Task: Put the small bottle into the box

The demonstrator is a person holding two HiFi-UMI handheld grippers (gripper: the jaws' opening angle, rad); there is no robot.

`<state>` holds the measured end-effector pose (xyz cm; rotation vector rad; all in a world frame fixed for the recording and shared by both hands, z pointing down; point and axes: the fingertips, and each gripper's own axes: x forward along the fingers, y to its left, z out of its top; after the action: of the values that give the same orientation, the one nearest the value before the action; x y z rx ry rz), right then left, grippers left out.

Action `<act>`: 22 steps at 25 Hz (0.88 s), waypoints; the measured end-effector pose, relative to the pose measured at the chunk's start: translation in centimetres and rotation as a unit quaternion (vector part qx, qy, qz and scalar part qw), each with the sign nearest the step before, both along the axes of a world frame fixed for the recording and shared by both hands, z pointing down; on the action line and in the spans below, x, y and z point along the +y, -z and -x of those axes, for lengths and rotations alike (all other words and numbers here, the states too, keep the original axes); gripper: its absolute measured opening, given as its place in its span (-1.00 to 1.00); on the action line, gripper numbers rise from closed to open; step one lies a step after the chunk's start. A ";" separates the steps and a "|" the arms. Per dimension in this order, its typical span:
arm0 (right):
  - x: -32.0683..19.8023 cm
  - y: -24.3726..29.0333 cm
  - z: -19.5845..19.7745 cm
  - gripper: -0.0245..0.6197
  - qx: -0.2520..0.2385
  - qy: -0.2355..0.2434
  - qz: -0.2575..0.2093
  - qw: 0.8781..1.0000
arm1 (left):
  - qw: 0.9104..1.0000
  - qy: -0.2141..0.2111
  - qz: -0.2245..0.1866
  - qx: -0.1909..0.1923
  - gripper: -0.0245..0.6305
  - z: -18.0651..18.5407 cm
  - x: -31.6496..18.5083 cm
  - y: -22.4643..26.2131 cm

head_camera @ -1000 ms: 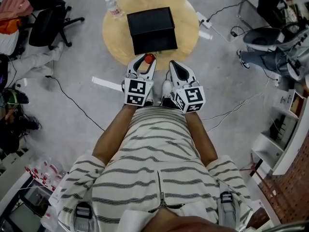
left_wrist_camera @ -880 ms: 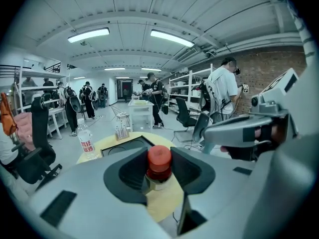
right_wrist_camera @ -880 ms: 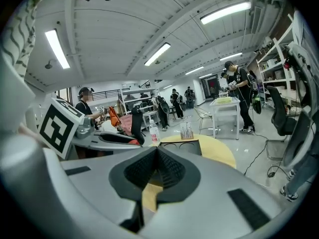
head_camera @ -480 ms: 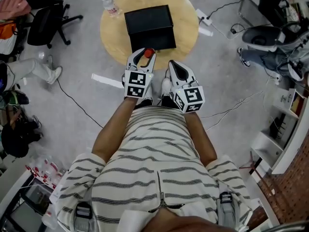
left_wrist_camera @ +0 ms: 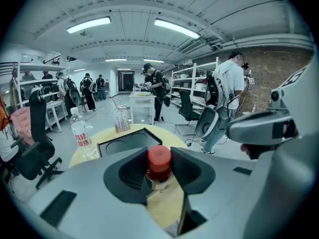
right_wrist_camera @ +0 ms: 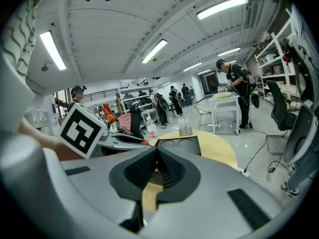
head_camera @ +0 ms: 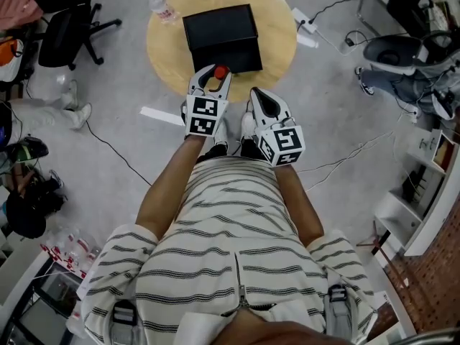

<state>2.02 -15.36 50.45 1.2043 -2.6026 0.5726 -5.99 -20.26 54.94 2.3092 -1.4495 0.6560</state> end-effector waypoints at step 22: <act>-2.1 -1.7 -0.5 -0.87 0.004 -0.011 0.022 1.000 | 0.999 -0.006 0.047 -0.020 -0.45 0.5 -3.9 -4.8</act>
<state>2.47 -17.48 52.19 1.2196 -2.5583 0.6248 -6.53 -24.13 59.73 2.2463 -1.3923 0.7623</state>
